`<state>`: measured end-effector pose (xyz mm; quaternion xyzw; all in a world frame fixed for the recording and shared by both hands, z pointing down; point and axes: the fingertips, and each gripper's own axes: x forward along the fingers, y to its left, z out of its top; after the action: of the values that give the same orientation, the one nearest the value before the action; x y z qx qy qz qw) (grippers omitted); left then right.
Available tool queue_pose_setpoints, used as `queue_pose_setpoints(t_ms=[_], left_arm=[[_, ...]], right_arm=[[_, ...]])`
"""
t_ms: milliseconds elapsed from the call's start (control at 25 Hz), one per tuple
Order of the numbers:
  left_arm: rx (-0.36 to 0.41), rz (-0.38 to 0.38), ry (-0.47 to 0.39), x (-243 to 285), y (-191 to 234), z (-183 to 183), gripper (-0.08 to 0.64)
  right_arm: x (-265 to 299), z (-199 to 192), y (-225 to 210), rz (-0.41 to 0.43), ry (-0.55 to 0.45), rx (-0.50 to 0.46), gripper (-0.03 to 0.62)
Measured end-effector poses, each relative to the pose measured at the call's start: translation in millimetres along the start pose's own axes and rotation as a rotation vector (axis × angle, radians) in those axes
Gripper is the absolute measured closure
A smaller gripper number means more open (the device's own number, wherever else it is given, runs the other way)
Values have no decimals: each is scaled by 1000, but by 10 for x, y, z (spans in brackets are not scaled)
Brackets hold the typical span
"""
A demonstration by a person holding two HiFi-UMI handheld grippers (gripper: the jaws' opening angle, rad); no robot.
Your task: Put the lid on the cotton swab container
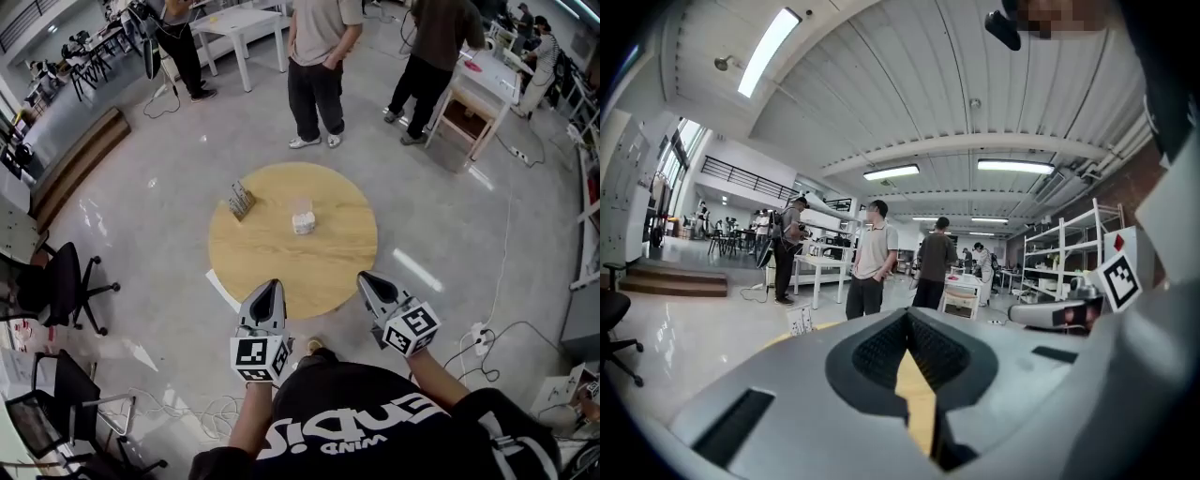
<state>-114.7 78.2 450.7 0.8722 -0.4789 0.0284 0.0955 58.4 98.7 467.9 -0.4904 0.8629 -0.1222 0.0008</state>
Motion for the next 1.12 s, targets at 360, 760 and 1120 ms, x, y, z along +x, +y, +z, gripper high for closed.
queue_pose_setpoints(t_ms=[360, 760, 1120], left_arm=[[3, -48, 11, 475, 168, 128, 549], [-16, 3, 11, 938, 249, 210, 549], [-32, 108, -7, 1335, 226, 283, 551]], right_arm=[[337, 177, -255, -22, -16, -4, 589], [735, 310, -638, 40, 5, -17, 589], [1048, 438, -1068, 162, 41, -48, 589]])
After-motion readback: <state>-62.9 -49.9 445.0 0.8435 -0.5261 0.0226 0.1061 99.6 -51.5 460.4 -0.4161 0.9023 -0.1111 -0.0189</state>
